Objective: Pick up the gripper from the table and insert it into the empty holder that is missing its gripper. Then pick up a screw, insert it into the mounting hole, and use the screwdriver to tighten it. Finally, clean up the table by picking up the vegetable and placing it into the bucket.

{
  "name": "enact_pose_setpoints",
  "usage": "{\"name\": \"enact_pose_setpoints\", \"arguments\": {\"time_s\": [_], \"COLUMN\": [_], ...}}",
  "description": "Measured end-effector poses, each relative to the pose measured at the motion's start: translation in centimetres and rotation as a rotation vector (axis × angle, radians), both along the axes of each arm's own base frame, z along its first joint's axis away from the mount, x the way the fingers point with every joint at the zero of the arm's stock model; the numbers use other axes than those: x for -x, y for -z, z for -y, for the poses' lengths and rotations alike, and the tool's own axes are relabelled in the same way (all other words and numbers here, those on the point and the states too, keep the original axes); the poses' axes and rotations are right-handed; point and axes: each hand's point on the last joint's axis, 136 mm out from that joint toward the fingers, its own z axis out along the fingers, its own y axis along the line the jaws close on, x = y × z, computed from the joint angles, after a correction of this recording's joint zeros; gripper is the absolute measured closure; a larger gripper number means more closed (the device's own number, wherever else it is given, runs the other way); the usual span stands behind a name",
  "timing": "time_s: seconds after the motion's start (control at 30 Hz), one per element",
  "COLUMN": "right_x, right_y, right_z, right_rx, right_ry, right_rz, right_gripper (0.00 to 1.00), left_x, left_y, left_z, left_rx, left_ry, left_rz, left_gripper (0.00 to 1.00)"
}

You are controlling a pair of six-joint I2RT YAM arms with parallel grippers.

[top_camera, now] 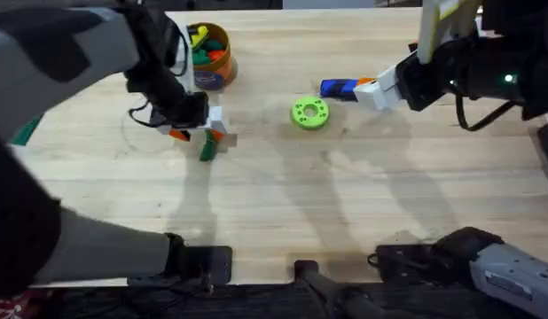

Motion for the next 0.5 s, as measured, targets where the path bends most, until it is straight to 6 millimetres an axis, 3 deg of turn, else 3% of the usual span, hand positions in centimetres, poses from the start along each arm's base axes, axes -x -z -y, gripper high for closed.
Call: {"name": "enact_pose_setpoints", "arguments": {"time_s": [0.2,0.37,0.43,0.5], "right_x": [0.0,0.0,0.0,0.0], "right_y": [0.0,0.0,0.0,0.0], "right_z": [0.0,0.0,0.0,0.0], "right_rx": [0.0,0.0,0.0,0.0], "right_ry": [0.0,0.0,0.0,0.0], "right_rz": [0.0,0.0,0.0,0.0], "right_gripper": [0.047,0.047,0.047,0.047], "left_x": [0.3,0.0,0.0,-0.1], "left_y": [2.5,2.7,2.8,2.8], "left_z": [0.3,0.0,-0.1,-0.3], "left_rx": [-0.013,-0.029,-0.035,-0.045], "left_ry": [0.042,0.046,0.045,0.048], "left_rz": [-0.08,-0.084,-0.083,-0.079], "left_gripper": [0.315,0.315,0.416,0.712]}}
